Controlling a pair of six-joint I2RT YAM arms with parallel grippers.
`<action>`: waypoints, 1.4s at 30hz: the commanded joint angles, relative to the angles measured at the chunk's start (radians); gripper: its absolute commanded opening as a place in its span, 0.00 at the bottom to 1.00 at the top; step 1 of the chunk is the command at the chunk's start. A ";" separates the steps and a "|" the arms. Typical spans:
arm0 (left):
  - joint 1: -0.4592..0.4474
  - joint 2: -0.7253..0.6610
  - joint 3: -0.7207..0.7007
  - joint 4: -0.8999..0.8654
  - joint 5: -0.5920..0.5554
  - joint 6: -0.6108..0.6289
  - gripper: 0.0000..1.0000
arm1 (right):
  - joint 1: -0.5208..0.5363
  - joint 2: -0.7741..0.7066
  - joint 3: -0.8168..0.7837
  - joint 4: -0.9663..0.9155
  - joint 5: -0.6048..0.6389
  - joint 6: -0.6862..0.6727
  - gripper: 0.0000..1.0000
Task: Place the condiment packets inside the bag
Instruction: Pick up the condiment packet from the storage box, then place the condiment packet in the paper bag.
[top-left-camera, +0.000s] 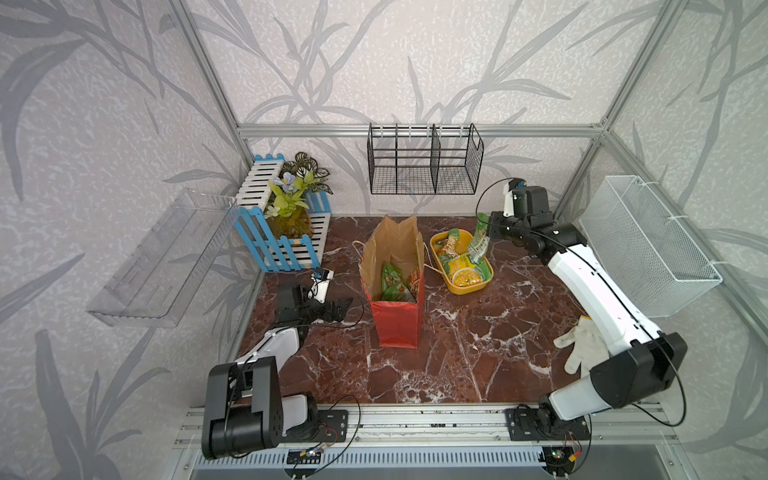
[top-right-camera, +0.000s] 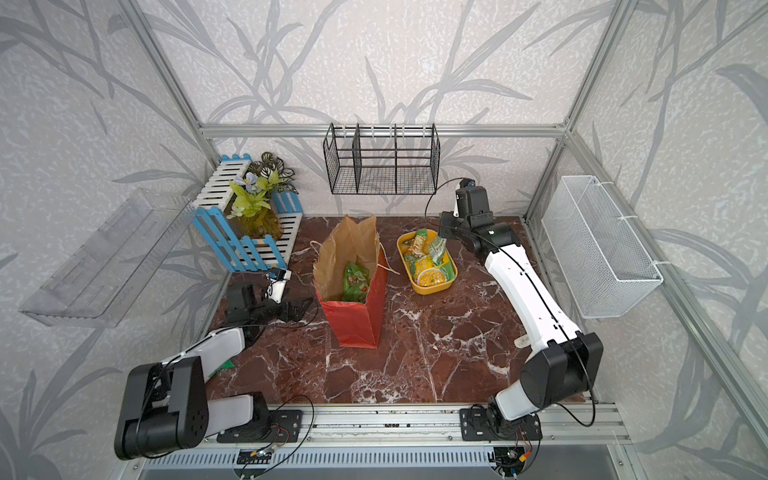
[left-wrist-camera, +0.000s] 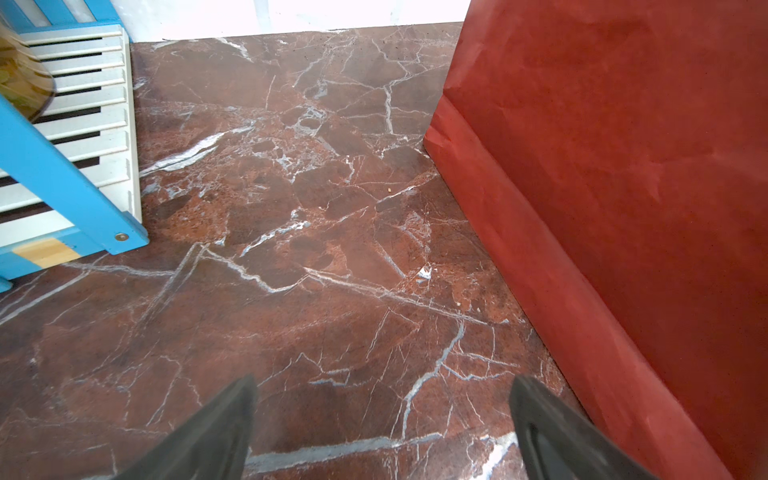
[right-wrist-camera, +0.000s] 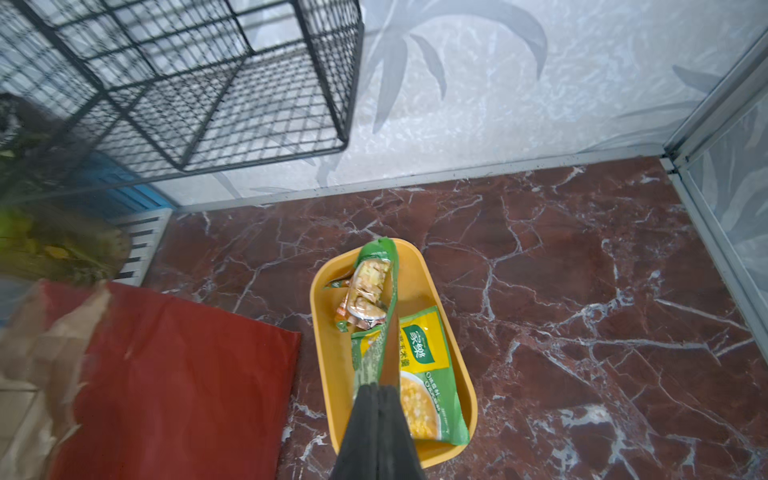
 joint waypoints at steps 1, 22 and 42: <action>0.003 -0.019 0.001 0.013 0.005 0.011 0.99 | 0.048 -0.045 0.038 -0.001 0.036 -0.005 0.00; 0.002 -0.025 -0.004 0.012 0.006 0.011 0.99 | 0.403 -0.050 0.280 0.020 -0.004 0.035 0.00; 0.003 -0.025 -0.006 0.015 0.008 0.013 0.99 | 0.467 0.213 0.463 -0.095 -0.082 0.061 0.32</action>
